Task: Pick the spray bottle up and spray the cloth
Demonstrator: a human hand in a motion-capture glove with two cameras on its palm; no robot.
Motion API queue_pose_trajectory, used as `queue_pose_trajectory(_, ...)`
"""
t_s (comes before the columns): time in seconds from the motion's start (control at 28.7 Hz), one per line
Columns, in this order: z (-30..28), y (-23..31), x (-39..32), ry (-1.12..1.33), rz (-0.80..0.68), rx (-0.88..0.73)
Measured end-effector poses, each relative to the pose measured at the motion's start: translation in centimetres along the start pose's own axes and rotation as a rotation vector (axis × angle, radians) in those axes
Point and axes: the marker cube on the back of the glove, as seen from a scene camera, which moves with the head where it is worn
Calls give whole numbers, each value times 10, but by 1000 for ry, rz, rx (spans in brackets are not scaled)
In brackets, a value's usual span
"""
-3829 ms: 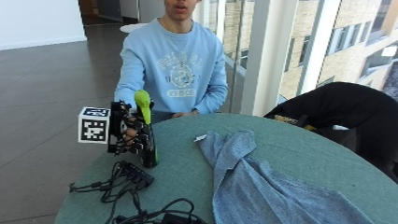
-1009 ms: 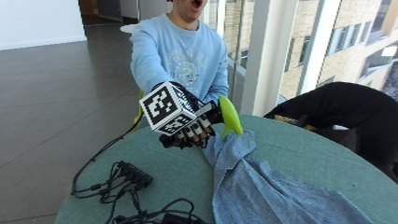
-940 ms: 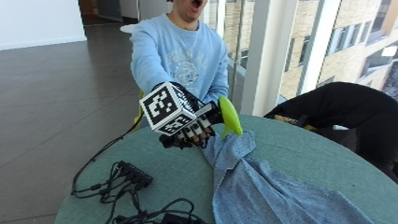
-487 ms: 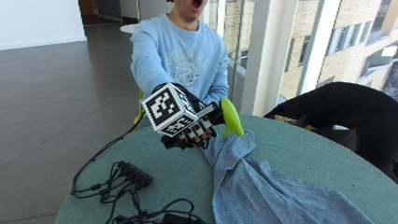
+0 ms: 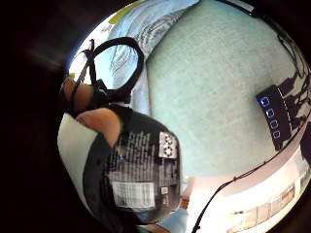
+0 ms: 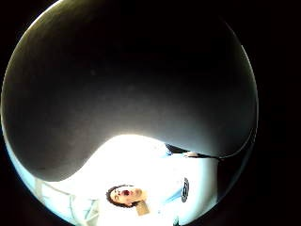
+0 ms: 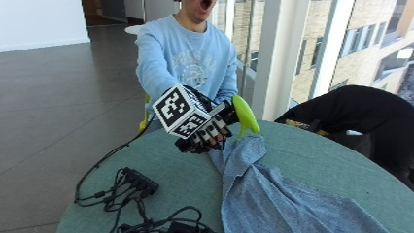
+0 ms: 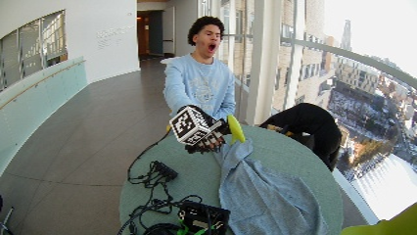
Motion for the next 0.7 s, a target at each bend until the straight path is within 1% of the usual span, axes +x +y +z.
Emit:
queue_pose_trajectory(0.17,13,5,-23,-59,-139,66)
queue_pose_trajectory(0.35,33,13,-52,-139,-324,143)
queue_pose_trajectory(0.52,71,19,-88,-230,-503,219)
queue_pose_trajectory(0.7,118,17,-118,-324,-607,252)
